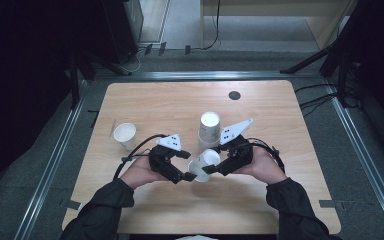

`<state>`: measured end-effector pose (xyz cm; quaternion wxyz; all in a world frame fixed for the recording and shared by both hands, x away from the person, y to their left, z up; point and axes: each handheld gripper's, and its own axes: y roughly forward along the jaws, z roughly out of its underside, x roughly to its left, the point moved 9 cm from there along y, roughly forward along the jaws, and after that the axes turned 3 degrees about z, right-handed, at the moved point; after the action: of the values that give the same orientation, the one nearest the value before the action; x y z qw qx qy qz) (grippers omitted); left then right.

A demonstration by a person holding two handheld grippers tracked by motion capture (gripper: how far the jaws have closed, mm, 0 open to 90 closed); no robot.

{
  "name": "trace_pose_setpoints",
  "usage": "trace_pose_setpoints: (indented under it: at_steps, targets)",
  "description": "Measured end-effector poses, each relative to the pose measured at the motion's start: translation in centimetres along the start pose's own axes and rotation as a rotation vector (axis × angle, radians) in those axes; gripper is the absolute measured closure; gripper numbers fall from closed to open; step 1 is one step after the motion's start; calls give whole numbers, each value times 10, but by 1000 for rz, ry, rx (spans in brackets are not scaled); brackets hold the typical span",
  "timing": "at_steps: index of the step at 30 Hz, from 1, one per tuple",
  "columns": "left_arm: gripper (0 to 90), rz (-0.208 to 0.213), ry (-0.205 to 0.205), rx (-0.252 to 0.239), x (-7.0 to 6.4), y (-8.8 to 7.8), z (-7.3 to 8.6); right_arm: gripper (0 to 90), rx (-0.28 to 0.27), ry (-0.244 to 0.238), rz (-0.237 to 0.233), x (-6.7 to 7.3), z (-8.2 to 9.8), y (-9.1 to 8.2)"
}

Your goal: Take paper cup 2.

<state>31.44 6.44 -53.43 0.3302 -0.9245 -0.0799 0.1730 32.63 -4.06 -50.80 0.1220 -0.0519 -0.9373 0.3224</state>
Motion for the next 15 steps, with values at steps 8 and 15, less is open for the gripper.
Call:
trace_pose_setpoints:
  at_steps: [8,15]
  targets:
    - [157,45,29,-15,-2,9,0,352,-14,2,-28,6,-4,3]
    - [184,52,58,-3,-6,13,1,353,-38,21,-57,10,-9,5]
